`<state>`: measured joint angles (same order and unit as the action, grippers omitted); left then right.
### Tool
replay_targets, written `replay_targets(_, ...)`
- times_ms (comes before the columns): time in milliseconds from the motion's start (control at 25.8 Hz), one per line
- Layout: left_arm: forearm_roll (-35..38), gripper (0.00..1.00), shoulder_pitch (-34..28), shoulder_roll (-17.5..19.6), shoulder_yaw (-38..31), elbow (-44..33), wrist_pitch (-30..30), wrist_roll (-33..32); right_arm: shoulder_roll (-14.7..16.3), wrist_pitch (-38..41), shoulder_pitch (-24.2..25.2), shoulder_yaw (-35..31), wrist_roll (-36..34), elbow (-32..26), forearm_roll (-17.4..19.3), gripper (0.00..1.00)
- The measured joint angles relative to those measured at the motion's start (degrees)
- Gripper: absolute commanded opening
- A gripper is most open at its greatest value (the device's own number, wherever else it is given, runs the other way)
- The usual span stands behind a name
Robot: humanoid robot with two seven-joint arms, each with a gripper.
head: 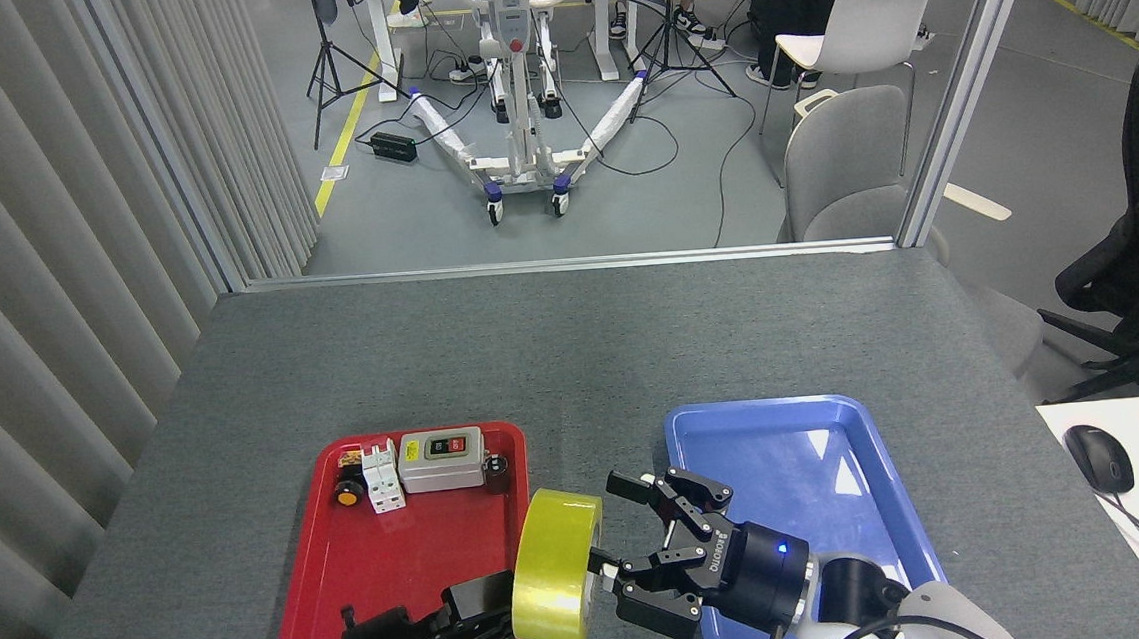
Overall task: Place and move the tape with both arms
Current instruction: 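Reach the right gripper to the tape roll held by the left gripper, then grasp the tape rim with the right gripper and release the left gripper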
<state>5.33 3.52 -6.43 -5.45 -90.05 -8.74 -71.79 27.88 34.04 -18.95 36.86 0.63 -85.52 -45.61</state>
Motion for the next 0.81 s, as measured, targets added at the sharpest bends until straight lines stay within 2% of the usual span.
replay_targets(116,0.0,0.00,0.0,0.0,-0.2,0.5,-0.2,0.0,-0.9,0.2,-0.3,0.6,0.6,0.2,-0.1,0.77)
replay_targets(271,0.0,0.00,0.1,0.0,-0.7,1.6,-1.1,0.0,-1.2,0.0,-0.4,0.9,0.8,0.4,-0.2,0.58)
replay_targets(620,0.2,0.00,0.5,0.0,-1.7,3.3,-2.1,-0.2,-1.4,-0.2,-0.6,0.9,1.0,2.4,-0.5,0.44)
replay_targets(814,0.2,0.00,0.6,0.1,-2.2,4.5,-2.7,-0.3,-1.8,0.1,-0.6,0.9,1.0,3.5,-0.5,0.40)
